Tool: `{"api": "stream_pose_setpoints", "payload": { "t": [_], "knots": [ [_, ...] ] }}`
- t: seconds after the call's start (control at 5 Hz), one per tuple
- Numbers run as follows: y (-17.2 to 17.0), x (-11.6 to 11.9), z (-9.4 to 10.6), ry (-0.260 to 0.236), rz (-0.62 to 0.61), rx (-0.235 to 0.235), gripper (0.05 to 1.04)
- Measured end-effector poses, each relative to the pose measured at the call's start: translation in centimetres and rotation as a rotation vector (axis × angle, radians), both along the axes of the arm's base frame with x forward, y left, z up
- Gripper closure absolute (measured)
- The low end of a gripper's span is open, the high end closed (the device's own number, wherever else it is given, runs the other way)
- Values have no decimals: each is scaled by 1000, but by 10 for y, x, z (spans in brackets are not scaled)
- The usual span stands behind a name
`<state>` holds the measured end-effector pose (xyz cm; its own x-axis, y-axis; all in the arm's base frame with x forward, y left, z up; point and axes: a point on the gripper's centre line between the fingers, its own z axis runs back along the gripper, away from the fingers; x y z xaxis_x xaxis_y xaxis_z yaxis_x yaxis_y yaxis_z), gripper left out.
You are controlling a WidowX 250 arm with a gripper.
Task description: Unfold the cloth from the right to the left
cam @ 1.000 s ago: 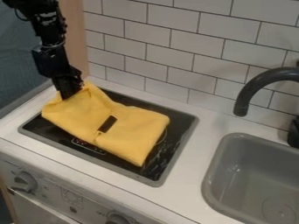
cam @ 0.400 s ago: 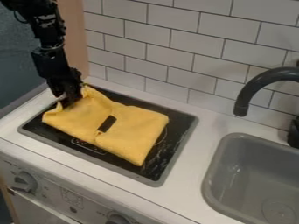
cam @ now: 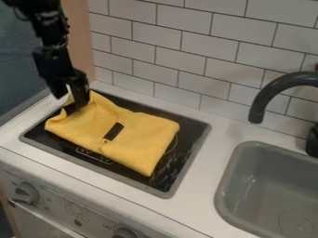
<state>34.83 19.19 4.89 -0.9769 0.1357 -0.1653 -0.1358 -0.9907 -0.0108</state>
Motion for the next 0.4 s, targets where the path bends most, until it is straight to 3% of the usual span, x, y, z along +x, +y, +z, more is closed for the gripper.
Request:
{"api": "stream_pose_setpoints", "payload": {
  "t": [0.2,0.4],
  "knots": [
    [0,-5,37,-54,-4,58,83],
    [0,-5,40,-58,-6,62,84]
  ]
}}
